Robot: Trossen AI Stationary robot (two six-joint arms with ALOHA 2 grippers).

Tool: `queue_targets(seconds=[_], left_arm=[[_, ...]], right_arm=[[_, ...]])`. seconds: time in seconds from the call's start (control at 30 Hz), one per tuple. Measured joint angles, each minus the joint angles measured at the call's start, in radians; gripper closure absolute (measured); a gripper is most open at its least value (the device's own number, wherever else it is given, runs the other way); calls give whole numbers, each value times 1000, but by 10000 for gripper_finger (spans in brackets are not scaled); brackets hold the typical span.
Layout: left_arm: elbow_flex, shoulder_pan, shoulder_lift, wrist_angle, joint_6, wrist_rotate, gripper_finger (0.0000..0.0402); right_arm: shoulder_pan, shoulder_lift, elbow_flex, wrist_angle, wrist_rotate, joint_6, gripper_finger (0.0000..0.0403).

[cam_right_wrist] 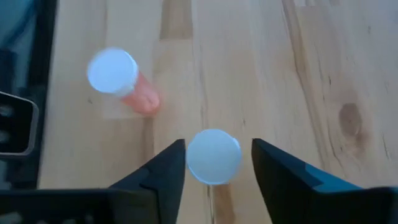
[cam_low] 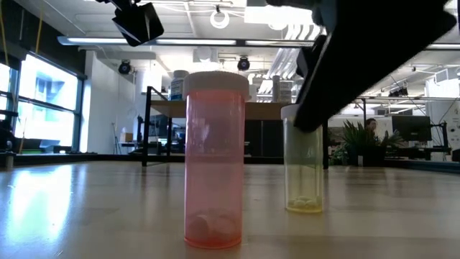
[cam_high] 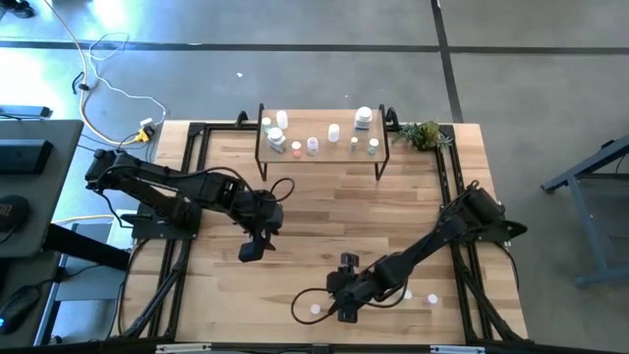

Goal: Pick and place medicine bottles onto shelf by color
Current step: Put the yellow transparent pill bottle on the shelf

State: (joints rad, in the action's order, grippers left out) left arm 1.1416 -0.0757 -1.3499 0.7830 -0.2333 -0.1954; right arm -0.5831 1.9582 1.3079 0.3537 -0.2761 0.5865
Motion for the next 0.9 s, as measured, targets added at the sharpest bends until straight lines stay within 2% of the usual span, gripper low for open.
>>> queue_targets(seconds=[0.17,0.43,0.6,0.9], left_arm=[[0,0,0,4,0,0,188],[0,0,0,5,0,0,188],[0,0,0,5,-25,-1,188],[0,19,0,-26,1,6,188]], right_arm=[[0,2,0,0,40,0,264],[0,1,0,-23,43,60,305],[2,-33,0,-23,45,119,309],[53,-185,0,0,-68,139,308]])
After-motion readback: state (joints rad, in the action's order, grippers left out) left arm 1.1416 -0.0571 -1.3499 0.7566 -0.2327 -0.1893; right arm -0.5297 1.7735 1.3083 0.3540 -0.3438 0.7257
